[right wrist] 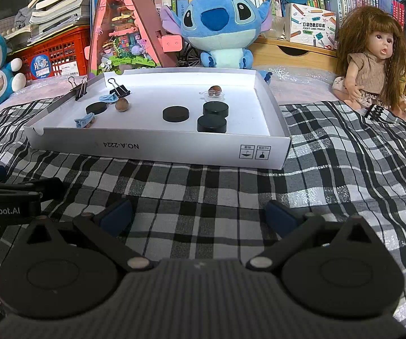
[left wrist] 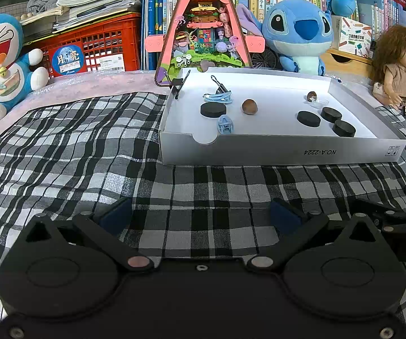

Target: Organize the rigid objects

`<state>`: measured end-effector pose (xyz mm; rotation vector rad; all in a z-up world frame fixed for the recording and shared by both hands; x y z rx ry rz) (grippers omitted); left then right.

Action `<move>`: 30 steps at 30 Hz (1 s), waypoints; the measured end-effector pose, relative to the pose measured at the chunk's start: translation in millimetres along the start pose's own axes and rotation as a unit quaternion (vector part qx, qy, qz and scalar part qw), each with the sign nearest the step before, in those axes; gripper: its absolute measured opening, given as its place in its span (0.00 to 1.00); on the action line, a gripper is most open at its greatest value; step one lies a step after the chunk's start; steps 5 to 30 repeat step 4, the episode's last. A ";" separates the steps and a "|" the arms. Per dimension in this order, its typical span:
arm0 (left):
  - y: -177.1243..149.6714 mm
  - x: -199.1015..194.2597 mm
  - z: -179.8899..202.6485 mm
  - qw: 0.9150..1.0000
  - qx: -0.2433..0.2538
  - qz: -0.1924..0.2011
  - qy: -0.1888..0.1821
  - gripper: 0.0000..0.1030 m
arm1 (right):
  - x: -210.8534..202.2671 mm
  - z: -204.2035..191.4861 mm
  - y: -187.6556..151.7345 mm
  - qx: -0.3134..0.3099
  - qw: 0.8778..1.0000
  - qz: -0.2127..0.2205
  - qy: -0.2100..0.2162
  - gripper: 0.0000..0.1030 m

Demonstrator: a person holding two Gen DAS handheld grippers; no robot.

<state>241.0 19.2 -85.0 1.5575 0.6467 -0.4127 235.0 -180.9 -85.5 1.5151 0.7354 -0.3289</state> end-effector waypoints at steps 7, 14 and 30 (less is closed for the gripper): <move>0.1 -0.2 0.3 1.000 0.000 0.000 0.000 1.00 | 0.0 0.0 0.0 0.000 1.000 0.000 0.000 1.00; 0.1 -0.2 0.3 1.000 0.000 0.000 0.000 1.00 | 0.0 0.0 0.0 0.000 1.000 0.000 0.000 1.00; 0.1 -0.2 0.3 1.000 0.000 0.000 0.000 1.00 | 0.0 0.0 0.0 0.000 1.000 0.000 0.000 1.00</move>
Point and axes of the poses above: each gripper's, at about its wrist camera, not at the fingertips, and x roughly the way its jaws point, z to its right, y to its top, the point moved 10 cm from there along x, roughly the way its jaws point, and after that the axes turned 8 degrees about y, right-handed, at the moved point
